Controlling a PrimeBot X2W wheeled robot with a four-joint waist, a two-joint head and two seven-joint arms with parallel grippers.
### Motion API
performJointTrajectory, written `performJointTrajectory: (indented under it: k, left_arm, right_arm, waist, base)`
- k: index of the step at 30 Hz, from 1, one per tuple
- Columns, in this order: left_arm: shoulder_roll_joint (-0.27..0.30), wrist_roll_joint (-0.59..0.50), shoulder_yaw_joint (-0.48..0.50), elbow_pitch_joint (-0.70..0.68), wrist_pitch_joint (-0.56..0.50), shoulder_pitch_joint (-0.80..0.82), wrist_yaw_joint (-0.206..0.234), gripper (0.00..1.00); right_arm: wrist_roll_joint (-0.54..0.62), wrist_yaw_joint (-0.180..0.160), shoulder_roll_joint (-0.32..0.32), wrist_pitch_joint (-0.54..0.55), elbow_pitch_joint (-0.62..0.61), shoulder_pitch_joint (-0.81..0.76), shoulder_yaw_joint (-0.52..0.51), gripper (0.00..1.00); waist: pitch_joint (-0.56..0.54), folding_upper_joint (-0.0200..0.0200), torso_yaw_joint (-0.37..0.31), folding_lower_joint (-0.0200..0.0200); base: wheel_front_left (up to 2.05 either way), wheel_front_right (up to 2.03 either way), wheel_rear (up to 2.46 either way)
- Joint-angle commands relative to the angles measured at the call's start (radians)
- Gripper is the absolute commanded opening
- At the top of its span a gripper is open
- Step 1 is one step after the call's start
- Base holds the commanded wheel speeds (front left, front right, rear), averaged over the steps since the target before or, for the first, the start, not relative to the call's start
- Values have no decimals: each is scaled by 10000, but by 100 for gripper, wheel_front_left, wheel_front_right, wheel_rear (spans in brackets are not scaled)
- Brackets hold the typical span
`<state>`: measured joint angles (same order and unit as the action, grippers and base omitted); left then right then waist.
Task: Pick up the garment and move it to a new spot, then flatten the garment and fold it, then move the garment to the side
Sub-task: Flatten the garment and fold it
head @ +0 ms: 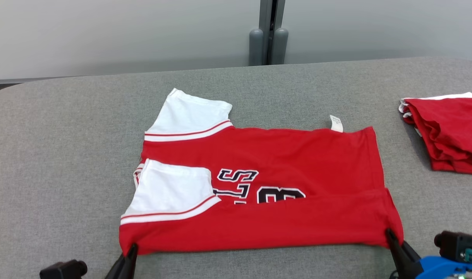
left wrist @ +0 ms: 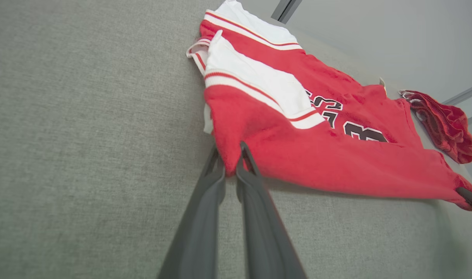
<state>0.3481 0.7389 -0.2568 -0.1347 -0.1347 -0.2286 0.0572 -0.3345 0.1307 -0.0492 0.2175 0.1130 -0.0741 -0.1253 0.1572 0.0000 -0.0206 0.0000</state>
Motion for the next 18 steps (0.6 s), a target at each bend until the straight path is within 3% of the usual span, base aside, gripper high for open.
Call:
performJointTrajectory:
  k: [1, 5, 6, 7, 8, 9, 10, 11, 18]
  left_arm:
    - [-40, 158, 48, -35, 27, -163, 58, 0]
    - [-83, 400, 10, 148, -106, -473, 18, 0]
    - [-57, 432, -60, 213, -222, -508, -28, 0]
    - [-13, 437, -101, 274, -306, -510, -29, 0]
    - [42, 410, -131, 342, -371, -483, -27, 0]
    - [73, 373, -160, 392, -396, -439, -32, 2]
    - [71, 368, -156, 426, -395, -377, -43, 45]
    - [85, 411, -187, 416, -432, -309, -112, 100]
    - [556, 153, 35, -60, -563, 465, -195, 100]
  right_arm:
    - [-33, 1, -24, 71, -141, -292, -59, 0]
    - [-91, 1, -24, 55, -202, -575, -78, 0]
    - [-91, 1, -24, 29, -159, -573, -90, 9]
    - [-168, 1, -24, 15, -107, -559, -102, 37]
    - [-154, 1, -24, 24, -45, -556, -108, 96]
    - [-95, 1, -24, 44, -2, -555, -107, 100]
    - [-98, 1, -24, 32, 18, -546, -123, 100]
    - [-166, 1, -24, 14, 31, -540, -151, 100]
    - [86, 1, -24, 4, -539, -287, -423, 100]
  waist:
    - [-6, 0, 8, 0]
    - [-3, 0, -15, 0]
    - [-12, 0, -18, 0]
    - [-25, 0, -18, 0]
    - [-40, 0, -18, 0]
    - [-54, 0, -23, 0]
    - [-71, 0, -33, 0]
    - [-86, 0, -44, 0]
    - [-53, 0, -143, 0]
  base:
    - [0, 0, 0]
    - [0, 0, 0]
    - [0, 0, 0]
    - [0, 0, 0]
    - [0, 0, 0]
    - [0, 0, 0]
    - [0, 0, 0]
    - [0, 0, 0]
    - [0, 0, 0]
